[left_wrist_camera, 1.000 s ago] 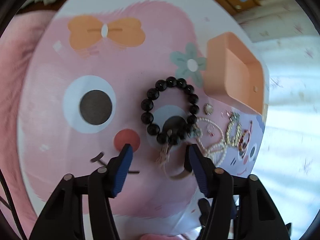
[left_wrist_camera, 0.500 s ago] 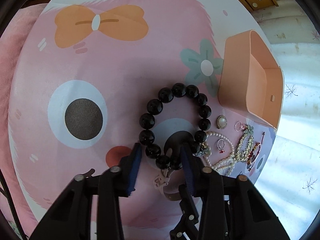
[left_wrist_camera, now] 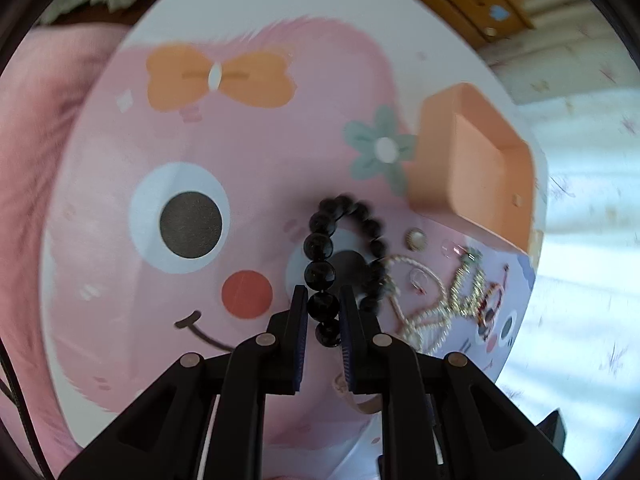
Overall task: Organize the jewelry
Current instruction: 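Carry the bracelet with the left gripper while the right gripper carries the watch to the pink box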
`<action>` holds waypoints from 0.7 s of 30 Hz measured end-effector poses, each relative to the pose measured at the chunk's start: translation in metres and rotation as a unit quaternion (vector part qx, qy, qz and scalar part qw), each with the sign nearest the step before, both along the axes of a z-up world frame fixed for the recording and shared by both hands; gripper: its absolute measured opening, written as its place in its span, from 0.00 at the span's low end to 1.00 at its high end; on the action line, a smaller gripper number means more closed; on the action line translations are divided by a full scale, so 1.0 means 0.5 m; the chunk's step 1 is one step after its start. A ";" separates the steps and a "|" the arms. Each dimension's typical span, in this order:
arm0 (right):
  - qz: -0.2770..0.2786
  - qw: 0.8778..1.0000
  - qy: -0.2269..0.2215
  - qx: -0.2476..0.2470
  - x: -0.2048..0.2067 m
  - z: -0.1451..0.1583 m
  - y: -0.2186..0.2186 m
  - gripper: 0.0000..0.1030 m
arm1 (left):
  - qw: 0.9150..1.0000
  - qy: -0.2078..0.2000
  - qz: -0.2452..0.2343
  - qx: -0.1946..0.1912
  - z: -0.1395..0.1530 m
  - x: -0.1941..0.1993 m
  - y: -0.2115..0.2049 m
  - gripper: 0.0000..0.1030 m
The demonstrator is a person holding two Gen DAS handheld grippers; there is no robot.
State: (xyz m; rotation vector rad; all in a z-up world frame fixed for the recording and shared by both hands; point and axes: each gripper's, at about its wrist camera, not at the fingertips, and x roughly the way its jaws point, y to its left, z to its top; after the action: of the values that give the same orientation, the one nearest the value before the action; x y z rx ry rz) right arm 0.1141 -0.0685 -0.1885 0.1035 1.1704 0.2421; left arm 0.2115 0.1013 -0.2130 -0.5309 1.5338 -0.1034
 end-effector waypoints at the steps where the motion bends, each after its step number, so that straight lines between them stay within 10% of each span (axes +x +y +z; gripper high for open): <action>1: -0.003 1.000 -0.003 0.001 -0.002 0.010 -0.001 0.09 | 1.000 -0.008 -0.006 -0.001 0.017 -0.005 0.005 0.12; 21: -0.070 0.992 -0.095 0.043 0.002 0.249 -0.093 0.10 | 0.982 -0.136 -0.122 -0.054 0.335 0.006 -0.066 0.12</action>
State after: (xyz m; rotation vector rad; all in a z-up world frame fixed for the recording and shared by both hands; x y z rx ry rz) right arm 0.1152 -0.1149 -0.0640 0.2322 0.9580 0.1747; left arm 0.2147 0.0682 -0.0457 -0.3936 1.3240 -0.4334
